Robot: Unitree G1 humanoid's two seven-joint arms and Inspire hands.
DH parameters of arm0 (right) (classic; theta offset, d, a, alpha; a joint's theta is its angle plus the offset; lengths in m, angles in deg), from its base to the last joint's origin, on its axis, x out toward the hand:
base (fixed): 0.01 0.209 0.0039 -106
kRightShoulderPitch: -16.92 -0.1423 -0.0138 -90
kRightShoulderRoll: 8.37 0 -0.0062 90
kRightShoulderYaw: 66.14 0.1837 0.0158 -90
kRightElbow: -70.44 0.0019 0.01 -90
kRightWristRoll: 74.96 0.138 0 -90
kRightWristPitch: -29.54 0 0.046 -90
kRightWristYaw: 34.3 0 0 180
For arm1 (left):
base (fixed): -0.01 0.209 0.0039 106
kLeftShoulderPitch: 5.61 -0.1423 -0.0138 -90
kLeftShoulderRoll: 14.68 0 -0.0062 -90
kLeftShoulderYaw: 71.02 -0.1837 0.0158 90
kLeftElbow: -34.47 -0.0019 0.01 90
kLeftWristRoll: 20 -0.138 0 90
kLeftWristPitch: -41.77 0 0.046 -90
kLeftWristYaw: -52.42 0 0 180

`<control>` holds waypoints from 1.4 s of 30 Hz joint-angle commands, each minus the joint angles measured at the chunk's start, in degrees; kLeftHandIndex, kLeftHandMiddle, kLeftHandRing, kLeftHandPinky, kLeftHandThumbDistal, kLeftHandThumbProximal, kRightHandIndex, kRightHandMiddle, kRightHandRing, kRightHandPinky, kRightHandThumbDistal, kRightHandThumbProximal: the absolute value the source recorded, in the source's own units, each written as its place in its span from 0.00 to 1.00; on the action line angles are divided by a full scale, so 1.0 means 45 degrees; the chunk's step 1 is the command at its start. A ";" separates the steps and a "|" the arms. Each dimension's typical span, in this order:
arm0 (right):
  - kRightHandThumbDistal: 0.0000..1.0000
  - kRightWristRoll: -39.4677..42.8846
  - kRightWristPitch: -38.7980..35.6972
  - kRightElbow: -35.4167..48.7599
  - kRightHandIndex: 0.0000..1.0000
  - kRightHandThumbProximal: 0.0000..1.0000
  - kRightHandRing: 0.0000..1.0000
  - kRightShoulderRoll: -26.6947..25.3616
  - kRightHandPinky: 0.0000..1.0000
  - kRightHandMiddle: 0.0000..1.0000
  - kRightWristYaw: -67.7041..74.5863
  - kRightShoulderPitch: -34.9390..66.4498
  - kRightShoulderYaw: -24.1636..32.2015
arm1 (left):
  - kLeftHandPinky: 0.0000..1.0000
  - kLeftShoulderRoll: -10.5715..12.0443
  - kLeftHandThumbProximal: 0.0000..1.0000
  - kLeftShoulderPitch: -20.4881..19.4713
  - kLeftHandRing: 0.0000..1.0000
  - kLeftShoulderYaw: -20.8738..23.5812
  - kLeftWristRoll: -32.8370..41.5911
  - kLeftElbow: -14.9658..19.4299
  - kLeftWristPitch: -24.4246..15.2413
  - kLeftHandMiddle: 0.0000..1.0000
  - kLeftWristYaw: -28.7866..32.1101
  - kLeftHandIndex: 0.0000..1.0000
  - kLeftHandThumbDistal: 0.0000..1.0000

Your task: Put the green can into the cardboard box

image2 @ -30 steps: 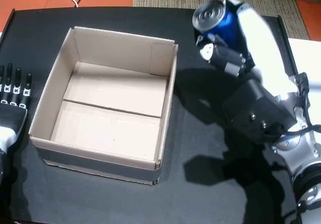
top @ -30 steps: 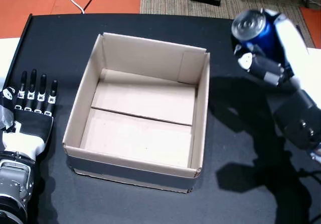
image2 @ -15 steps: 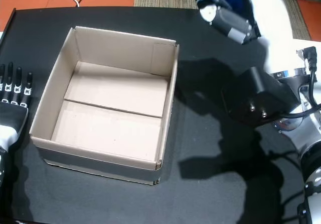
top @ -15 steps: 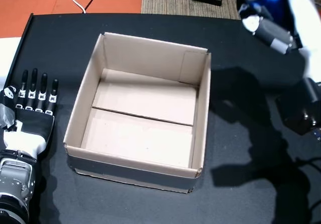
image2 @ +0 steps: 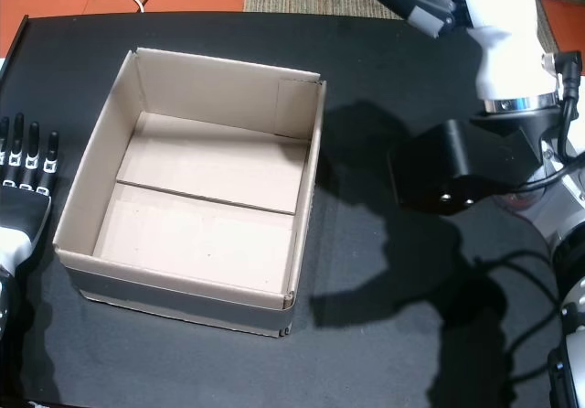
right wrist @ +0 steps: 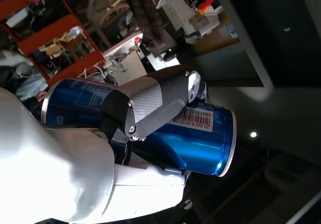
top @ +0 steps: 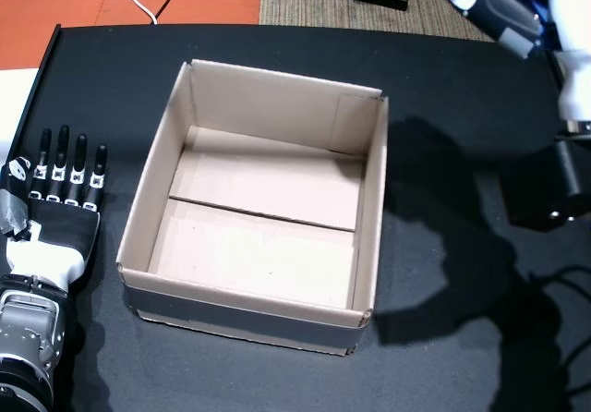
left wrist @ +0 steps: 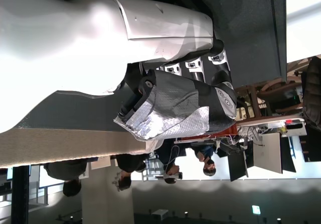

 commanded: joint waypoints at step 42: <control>0.30 0.1036 -0.1140 -0.0642 0.00 0.32 0.01 0.2197 0.06 0.01 -0.7351 -0.0789 -0.1348 | 0.72 0.0423 0.48 -0.0940 0.62 -0.0070 -0.0252 -0.0542 0.0163 0.54 -0.0691 0.57 0.00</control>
